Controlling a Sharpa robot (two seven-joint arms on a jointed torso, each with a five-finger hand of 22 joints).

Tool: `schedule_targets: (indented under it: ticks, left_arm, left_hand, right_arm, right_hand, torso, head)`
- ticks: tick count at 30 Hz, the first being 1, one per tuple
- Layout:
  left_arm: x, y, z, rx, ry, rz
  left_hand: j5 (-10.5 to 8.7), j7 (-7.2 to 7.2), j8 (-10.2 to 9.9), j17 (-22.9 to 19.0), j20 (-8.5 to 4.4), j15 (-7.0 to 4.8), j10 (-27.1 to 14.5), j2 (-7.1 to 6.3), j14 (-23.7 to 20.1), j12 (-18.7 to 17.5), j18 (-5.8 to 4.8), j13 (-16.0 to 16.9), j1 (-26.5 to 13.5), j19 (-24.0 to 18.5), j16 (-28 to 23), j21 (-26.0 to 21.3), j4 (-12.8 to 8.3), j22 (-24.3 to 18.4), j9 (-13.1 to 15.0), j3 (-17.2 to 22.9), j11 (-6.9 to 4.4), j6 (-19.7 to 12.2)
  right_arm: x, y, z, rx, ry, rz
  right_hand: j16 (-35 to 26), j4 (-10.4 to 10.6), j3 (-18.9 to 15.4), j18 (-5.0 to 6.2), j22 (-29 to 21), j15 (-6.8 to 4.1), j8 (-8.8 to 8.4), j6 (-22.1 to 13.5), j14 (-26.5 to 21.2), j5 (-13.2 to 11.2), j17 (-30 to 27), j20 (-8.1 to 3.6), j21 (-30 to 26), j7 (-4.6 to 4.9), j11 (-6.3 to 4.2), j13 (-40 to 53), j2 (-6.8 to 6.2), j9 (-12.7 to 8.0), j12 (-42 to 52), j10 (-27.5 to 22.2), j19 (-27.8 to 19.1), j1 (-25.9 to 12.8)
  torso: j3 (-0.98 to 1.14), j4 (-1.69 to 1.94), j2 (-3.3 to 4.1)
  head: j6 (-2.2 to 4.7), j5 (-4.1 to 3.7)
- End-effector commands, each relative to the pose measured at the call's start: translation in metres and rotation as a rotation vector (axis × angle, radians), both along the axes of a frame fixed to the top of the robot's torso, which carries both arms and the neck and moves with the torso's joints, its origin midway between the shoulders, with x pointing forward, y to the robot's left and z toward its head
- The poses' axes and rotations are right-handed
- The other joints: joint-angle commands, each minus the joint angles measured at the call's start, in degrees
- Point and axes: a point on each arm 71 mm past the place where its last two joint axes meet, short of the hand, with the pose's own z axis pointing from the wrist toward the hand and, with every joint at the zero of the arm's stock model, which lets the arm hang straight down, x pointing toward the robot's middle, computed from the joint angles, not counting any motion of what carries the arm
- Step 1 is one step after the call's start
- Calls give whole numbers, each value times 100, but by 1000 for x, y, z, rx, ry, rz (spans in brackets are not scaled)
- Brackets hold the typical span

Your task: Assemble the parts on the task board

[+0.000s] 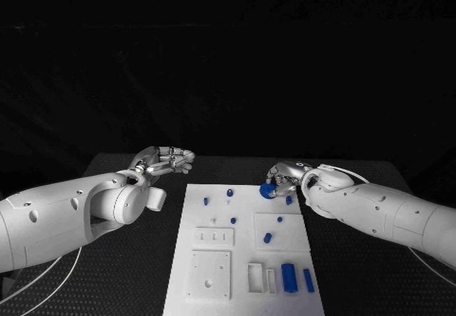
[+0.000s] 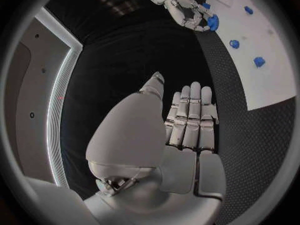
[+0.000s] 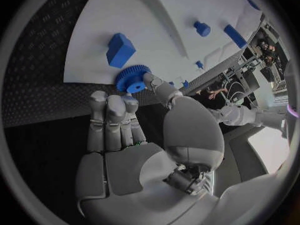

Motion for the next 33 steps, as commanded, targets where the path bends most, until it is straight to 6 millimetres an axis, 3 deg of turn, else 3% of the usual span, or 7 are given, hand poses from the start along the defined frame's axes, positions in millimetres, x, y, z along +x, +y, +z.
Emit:
schedule_targets:
  ticks: [1,5,16,21,29,33]
  left_arm:
    - [0,-2,2,-7,-4,-19]
    - [0,-2,2,-7,-4,-19]
    - [-1,-1,1,-6,-2,-17]
    - [-1,-1,2,-6,-2,-17]
    - [-1,-1,2,-6,-2,-17]
    - [-2,0,2,-5,-1,-16]
  left_hand:
    - [-14,16,-13,9,3,8,-13,22,22,-25,50,-5,36,23,-21,-21,6,84,-6,-27,46,-3]
    - [-13,17,-13,9,3,8,-14,23,22,-26,50,-5,33,23,-21,-21,7,84,-7,-28,47,-3]
    - [-11,17,-13,10,4,10,-15,32,22,-25,49,-6,24,23,-22,-21,10,84,-7,-29,50,-2]
    - [-10,16,-11,11,4,10,-14,36,22,-25,50,-6,22,24,-22,-21,10,84,-7,-29,50,2]
    - [-7,15,-10,12,5,11,-14,42,22,-24,49,-6,11,24,-23,-21,12,84,-7,-30,51,5]
    - [-6,15,-10,12,5,11,-14,43,23,-24,49,-6,9,23,-23,-21,11,84,-7,-31,51,5]
  right_arm:
    - [-11,-3,-33,-86,178,2]
    - [-11,-3,-33,-88,185,5]
    - [-14,-6,-34,-83,204,19]
    - [-16,-3,-31,-91,161,38]
    - [-16,1,-26,-122,70,62]
    - [-17,5,-24,-138,31,79]
  right_hand:
    - [-2,-10,-35,180,85,-10,21,-18,-54,57,-1,-6,5,-19,44,-12,24,-787,39,-92,-44,-28]
    - [11,-6,-47,180,86,-16,57,43,-65,103,-1,1,11,-31,34,-25,68,-778,57,-103,-52,-31]
    - [57,90,217,180,81,-178,360,626,-33,473,-42,0,54,-228,-150,-127,366,-671,118,-51,-32,-78]
    - [78,128,428,180,81,-246,475,872,-4,399,-71,-19,85,-315,-233,-182,447,-609,142,1,-9,-88]
    - [117,139,486,180,83,-288,539,1019,46,415,-90,-47,134,-375,-288,-222,449,-566,173,83,43,-152]
    - [139,139,457,180,80,-297,548,1047,71,423,-93,-65,157,-389,-301,-242,385,-554,180,123,82,-199]
  torso:
    - [5,1,1]
    - [4,1,1]
    - [4,-2,-1]
    - [1,-2,0]
    - [1,5,-1]
    - [2,1,0]
  head:
    - [-11,-1]
    - [-8,-2]
    - [-35,-23]
    - [-45,-27]
    - [-48,-49]
    - [-41,-59]
